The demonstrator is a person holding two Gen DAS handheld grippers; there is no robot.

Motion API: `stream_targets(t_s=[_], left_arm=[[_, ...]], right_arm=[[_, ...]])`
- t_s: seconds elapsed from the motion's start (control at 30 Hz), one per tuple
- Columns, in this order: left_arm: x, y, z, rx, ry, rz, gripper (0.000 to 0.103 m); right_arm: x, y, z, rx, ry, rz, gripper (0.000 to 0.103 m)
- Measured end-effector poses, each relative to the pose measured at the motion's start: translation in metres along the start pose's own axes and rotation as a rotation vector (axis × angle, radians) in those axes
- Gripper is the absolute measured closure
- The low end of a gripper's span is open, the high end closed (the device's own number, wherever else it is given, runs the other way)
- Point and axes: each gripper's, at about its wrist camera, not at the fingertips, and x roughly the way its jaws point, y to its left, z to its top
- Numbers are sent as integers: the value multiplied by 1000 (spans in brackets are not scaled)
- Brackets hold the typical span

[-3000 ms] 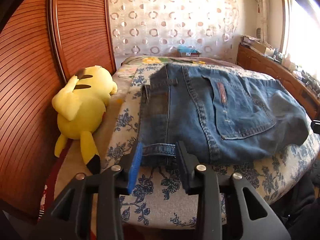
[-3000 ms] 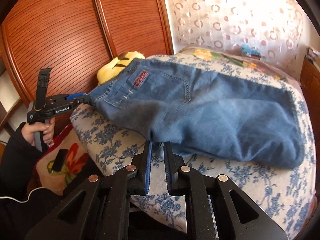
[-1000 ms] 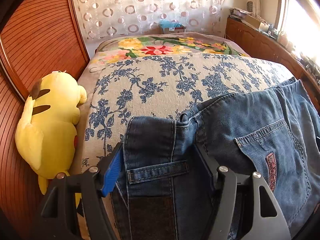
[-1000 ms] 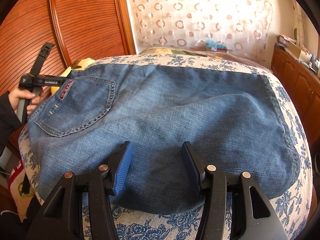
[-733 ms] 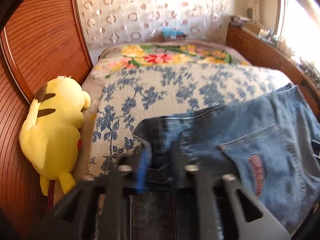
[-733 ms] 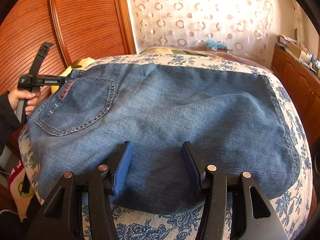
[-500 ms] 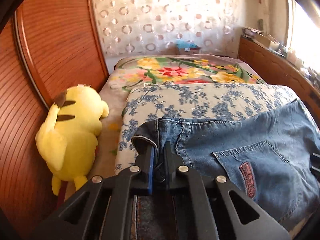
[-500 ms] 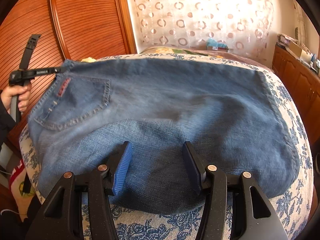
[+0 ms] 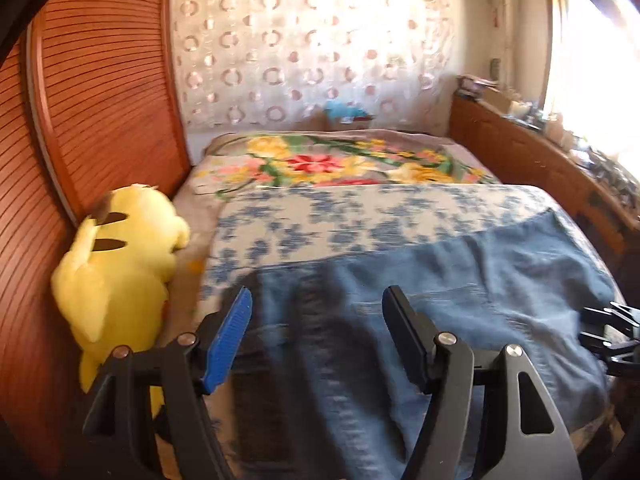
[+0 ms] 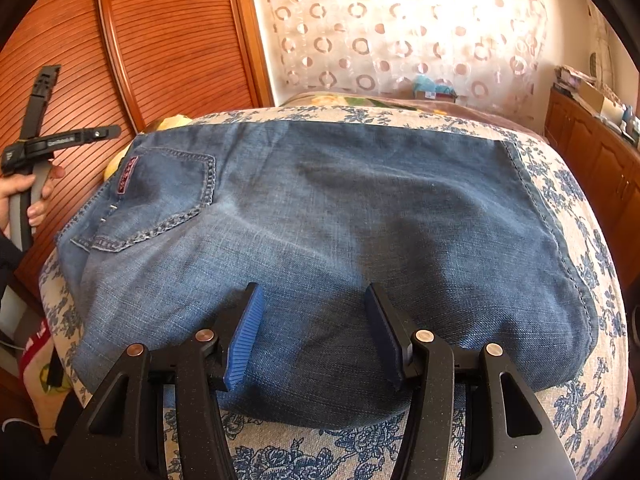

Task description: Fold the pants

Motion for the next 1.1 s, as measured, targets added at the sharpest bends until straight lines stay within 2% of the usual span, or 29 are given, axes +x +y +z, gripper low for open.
stream_targets(t_s=[0.3, 0.5, 0.77, 1.1], left_arm=[[-6, -71, -13, 101, -15, -84, 35], [-1, -100, -27, 117, -3, -117, 35], [21, -109, -46, 105, 28, -80, 35], [24, -110, -54, 73, 29, -60, 35]], right_arm=[[1, 0, 0, 0, -3, -1, 49], [0, 2, -1, 0, -7, -6, 49], [-2, 2, -4, 3, -18, -19, 49], [-29, -14, -3, 20, -66, -114, 49]])
